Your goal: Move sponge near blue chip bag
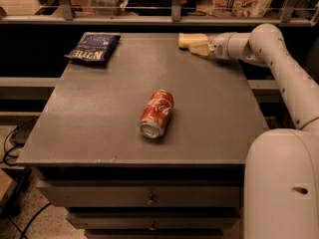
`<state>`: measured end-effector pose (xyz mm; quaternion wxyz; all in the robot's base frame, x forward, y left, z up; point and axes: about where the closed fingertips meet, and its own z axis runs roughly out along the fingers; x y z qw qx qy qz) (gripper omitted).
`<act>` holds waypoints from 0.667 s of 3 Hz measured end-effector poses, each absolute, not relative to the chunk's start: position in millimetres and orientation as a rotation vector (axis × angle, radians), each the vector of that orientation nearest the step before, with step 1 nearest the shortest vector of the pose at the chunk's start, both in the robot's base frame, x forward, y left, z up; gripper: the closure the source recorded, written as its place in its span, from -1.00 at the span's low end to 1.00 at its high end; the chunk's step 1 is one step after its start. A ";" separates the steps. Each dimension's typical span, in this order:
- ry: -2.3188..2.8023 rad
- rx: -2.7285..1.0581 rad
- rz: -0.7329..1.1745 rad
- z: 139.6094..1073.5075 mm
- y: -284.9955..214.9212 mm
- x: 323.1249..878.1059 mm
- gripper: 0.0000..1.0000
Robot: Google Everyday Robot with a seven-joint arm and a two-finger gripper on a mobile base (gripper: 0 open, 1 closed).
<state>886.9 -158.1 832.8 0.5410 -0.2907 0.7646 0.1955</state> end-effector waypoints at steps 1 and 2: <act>1.817 -0.691 0.464 833.3 -158.1 886.9 1.00; 1.817 -0.691 0.464 833.7 -158.1 886.9 1.00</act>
Offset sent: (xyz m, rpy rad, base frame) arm -0.0269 0.0582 0.1416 -0.1345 -0.2920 0.1553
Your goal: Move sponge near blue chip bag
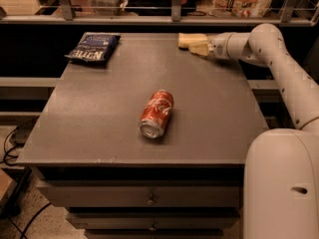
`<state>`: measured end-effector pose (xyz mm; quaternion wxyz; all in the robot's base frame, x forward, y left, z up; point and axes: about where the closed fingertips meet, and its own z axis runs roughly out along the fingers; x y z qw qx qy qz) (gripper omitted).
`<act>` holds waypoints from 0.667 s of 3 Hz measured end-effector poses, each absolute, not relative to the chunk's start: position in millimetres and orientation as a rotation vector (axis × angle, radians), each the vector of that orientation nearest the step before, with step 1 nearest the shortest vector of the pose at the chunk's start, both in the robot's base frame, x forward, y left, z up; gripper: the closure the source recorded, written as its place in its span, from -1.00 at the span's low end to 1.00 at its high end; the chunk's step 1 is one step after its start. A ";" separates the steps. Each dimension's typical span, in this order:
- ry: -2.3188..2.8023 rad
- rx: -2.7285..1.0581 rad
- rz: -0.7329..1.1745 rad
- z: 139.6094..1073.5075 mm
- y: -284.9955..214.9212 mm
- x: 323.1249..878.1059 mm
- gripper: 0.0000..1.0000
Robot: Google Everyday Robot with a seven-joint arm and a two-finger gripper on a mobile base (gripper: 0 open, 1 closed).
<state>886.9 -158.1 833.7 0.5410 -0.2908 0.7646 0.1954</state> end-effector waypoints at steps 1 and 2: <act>1.817 -0.691 0.464 833.9 -158.0 886.9 1.00; 1.816 -0.691 0.464 834.0 -158.0 886.9 1.00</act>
Offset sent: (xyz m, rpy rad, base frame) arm -0.0454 0.0881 0.1836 -0.1229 -0.3795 0.2213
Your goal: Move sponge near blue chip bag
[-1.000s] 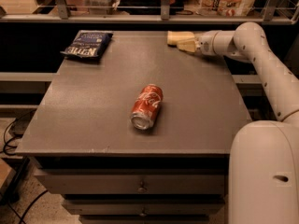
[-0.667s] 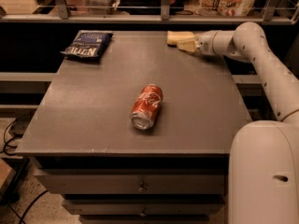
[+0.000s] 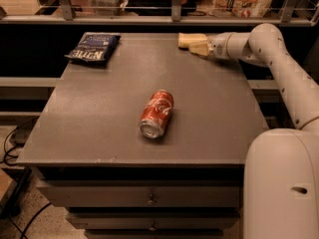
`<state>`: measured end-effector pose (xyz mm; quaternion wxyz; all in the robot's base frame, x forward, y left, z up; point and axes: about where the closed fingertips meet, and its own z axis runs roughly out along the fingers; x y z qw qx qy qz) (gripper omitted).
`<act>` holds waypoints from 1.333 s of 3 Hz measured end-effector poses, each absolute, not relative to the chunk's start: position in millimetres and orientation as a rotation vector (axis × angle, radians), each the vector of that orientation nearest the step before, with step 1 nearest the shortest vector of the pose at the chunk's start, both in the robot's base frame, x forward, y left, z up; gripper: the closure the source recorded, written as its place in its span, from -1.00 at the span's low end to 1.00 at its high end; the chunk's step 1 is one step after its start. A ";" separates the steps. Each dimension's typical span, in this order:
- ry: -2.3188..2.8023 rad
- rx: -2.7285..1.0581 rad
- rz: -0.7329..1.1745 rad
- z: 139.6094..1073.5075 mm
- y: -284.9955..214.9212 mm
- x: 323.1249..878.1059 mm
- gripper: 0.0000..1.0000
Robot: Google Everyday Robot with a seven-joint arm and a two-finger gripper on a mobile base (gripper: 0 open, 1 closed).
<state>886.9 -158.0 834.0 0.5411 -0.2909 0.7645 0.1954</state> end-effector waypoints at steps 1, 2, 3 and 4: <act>1.744 -0.753 0.444 868.2 -140.3 880.8 1.00; 1.569 -0.885 0.404 946.5 -97.6 860.7 1.00; 1.468 -0.953 0.388 992.3 -72.5 844.5 1.00; 1.468 -0.953 0.388 992.3 -72.5 844.5 1.00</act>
Offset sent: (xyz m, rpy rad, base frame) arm -0.0640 0.1100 0.2136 -0.1136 -0.4614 0.2679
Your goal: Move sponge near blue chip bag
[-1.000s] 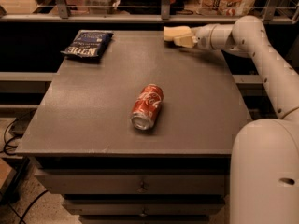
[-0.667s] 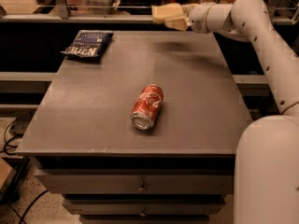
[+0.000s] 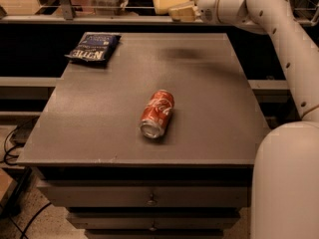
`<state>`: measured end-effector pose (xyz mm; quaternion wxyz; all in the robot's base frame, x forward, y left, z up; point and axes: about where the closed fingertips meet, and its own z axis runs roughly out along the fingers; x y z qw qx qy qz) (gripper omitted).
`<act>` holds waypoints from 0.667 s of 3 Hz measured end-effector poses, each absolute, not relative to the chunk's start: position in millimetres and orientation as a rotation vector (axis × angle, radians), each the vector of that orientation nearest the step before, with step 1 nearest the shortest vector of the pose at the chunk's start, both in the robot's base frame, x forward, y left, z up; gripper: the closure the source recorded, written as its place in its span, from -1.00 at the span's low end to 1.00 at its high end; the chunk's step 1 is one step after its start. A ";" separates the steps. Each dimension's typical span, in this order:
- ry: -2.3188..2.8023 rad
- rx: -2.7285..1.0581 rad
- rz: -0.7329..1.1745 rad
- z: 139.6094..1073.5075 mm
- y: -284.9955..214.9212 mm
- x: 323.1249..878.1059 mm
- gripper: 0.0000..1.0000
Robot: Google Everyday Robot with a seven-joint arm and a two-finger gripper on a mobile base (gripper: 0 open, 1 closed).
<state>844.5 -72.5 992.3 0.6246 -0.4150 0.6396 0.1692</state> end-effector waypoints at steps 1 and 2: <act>1.468 -0.953 0.388 992.3 -72.5 844.5 1.00; 1.468 -0.953 0.388 992.3 -72.5 844.5 1.00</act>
Offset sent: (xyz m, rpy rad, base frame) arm -0.0510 0.1556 -0.0662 -0.0141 0.1730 0.3038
